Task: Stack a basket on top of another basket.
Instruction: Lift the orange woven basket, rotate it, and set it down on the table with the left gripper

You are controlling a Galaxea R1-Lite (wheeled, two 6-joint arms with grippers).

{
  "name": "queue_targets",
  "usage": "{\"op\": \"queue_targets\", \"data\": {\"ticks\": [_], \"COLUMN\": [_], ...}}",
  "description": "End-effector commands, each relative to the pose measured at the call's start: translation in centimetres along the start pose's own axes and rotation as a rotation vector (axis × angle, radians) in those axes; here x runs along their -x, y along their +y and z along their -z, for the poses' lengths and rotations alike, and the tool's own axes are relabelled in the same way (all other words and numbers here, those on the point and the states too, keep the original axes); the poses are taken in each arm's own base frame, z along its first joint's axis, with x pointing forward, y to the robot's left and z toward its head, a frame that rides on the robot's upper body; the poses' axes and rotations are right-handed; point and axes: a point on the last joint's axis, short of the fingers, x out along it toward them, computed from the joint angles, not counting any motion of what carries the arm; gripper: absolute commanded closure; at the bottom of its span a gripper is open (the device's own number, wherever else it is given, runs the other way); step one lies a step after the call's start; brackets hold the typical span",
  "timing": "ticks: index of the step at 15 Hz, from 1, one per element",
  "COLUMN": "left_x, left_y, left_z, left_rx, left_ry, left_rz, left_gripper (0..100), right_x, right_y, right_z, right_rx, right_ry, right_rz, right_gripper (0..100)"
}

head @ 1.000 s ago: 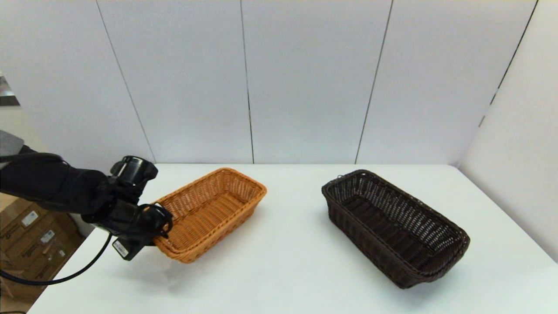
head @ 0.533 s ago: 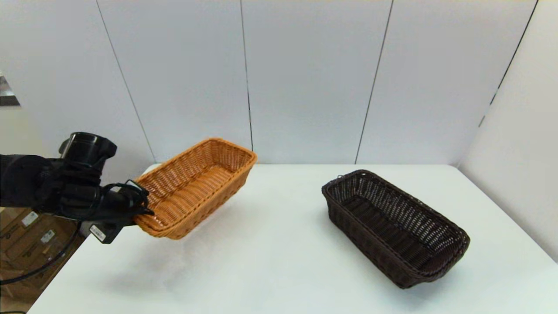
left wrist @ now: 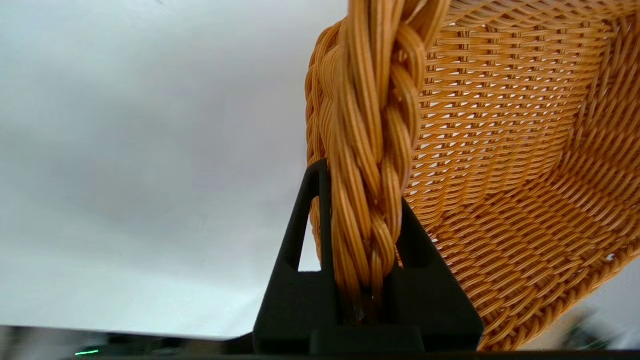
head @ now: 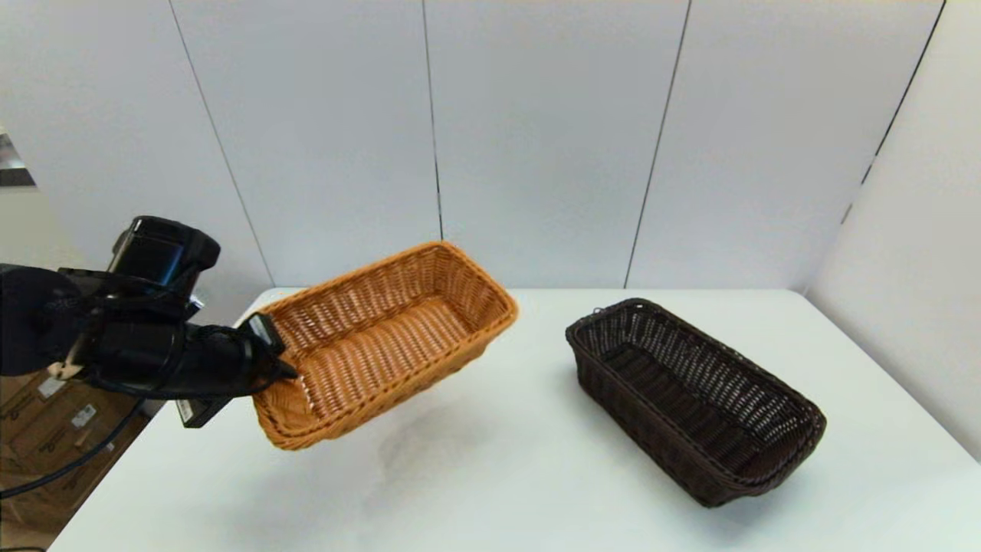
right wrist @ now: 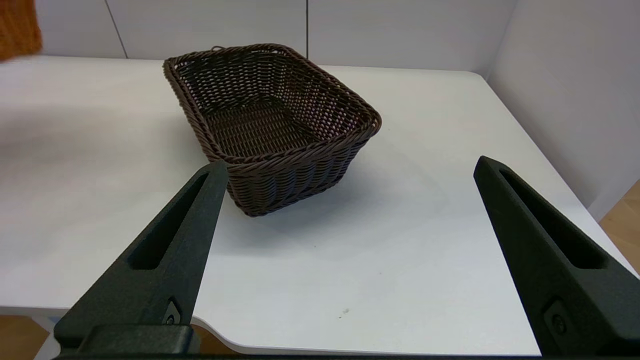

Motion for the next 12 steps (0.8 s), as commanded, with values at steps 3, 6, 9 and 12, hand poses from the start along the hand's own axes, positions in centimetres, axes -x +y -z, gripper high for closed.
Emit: {"op": "queue_targets", "data": {"ticks": [3, 6, 9, 12], "left_x": [-0.5, -2.3, -3.7, -6.2], "left_y": [0.0, 0.0, -1.1, -2.0], "left_z": [1.6, 1.8, 1.5, 0.6], "left_rx": [-0.260, -0.367, -0.402, -0.387], "left_ry": [0.110, 0.168, 0.216, 0.241], "left_rz": [-0.057, -0.073, -0.020, -0.025], "left_gripper": [100, 100, 100, 100], "right_x": [0.0, 0.0, 0.0, 0.0], "right_y": [0.0, 0.0, 0.0, 0.0], "right_z": [0.0, 0.0, 0.1, 0.0], "right_rx": [0.001, 0.002, 0.002, 0.002], "right_ry": [-0.001, -0.001, 0.001, -0.001], "right_rz": [-0.001, -0.001, -0.001, -0.001], "right_gripper": [0, 0, 0, 0]}}
